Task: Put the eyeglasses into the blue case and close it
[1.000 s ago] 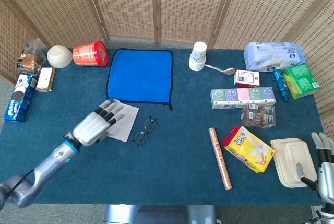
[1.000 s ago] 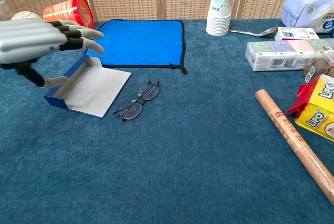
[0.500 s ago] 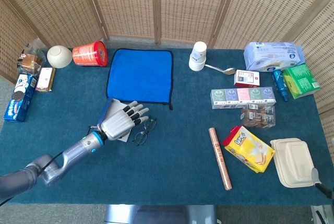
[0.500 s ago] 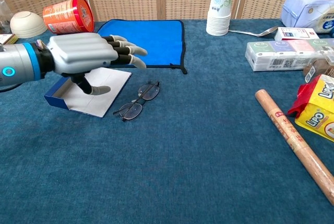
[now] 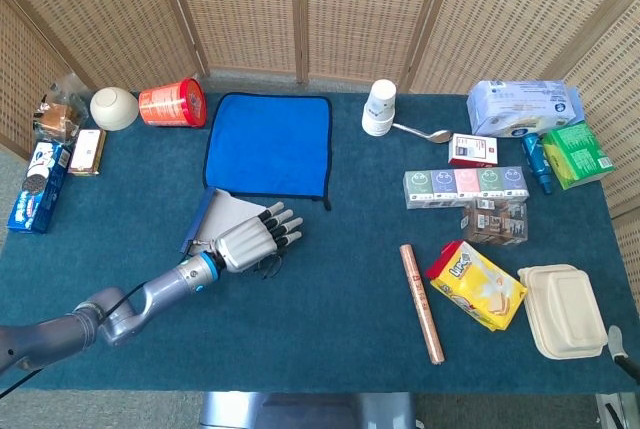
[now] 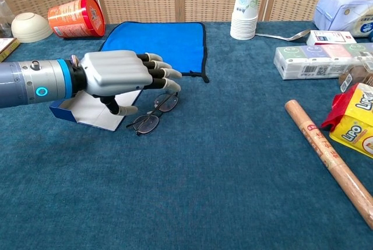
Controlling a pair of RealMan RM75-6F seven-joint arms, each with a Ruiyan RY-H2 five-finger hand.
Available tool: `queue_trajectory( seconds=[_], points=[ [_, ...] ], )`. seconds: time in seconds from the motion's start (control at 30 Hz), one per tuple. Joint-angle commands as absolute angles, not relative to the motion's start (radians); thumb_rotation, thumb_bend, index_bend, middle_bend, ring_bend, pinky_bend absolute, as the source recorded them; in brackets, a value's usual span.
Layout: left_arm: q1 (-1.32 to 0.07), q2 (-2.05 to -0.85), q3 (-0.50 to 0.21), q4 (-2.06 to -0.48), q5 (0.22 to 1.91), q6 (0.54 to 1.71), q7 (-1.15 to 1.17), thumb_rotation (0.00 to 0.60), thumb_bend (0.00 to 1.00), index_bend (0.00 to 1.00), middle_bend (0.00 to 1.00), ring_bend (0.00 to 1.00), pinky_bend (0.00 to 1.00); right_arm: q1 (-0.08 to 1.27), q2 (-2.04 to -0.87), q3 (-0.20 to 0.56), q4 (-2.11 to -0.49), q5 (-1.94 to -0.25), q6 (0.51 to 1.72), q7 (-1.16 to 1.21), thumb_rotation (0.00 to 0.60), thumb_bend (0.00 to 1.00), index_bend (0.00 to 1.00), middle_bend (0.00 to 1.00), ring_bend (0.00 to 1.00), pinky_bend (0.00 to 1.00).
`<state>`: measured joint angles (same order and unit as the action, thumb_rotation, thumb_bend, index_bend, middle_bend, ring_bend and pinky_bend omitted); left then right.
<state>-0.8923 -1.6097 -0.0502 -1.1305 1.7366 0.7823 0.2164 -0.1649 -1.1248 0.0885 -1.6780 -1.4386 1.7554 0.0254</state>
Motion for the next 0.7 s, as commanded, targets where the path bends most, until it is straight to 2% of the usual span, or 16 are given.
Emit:
queue_trajectory(
  seconds=[0.03,0.7],
  points=[
    [-0.898,-1.627,-0.047,-1.115,1.733,0.793,0.227,0.6,0.38,0.08,0.0,0.0,0.0,-0.168,-1.125,0.089,-1.678,-1.438,1.757,0.028,0.6,0.38,0.0,0.04,0.0,0.05],
    [-0.956,-1.7,-0.037,-1.11,1.72,0.81,0.233,0.6,0.38,0.07,0.0,0.0,0.0,-0.199,-1.123,0.091,-1.663,-1.432,1.773,0.058,0.6,0.38,0.0,0.04,0.0,0.05]
  ],
)
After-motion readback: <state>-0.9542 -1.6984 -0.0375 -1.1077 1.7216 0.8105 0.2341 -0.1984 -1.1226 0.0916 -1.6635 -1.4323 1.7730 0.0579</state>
